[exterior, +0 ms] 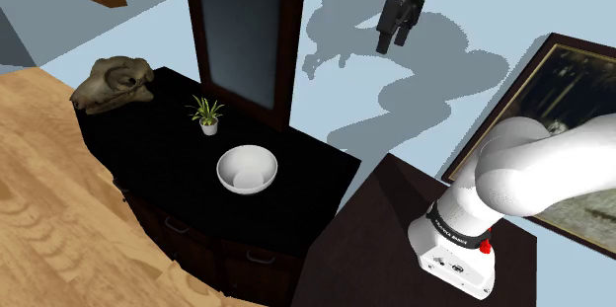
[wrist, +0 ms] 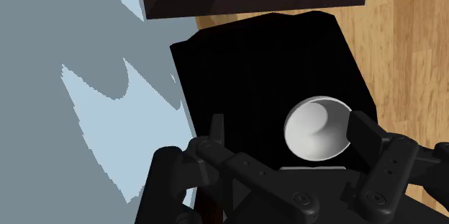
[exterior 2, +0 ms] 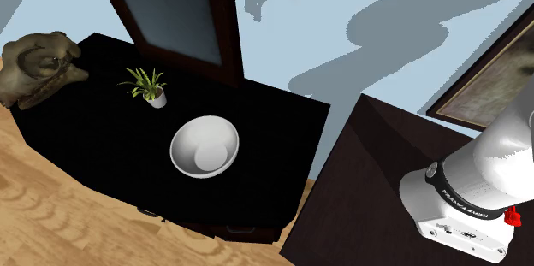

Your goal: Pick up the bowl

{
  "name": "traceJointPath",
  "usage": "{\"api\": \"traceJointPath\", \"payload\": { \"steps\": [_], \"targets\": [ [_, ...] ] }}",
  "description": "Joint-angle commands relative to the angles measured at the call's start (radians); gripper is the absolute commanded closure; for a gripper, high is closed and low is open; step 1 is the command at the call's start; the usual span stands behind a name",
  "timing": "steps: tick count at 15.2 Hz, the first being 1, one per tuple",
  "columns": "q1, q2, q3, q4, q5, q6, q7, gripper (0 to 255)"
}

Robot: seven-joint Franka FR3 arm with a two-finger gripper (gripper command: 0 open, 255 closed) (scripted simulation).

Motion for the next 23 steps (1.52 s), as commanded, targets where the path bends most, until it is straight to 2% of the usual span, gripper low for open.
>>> {"api": "traceJointPath", "payload": {
  "steps": [1, 12, 17, 23],
  "targets": [
    [0.000, 0.000, 0.000, 0.000, 0.000, 0.000, 0.000, 0],
    [0.032, 0.229, 0.016, -0.153, 0.044, 0.394, 0.010, 0],
    [0.049, 0.387, 0.024, -0.165, 0.068, 0.569, 0.007, 0],
    [0.071, 0.604, 0.034, -0.130, 0.102, 0.758, -0.004, 0]
  ]
}}
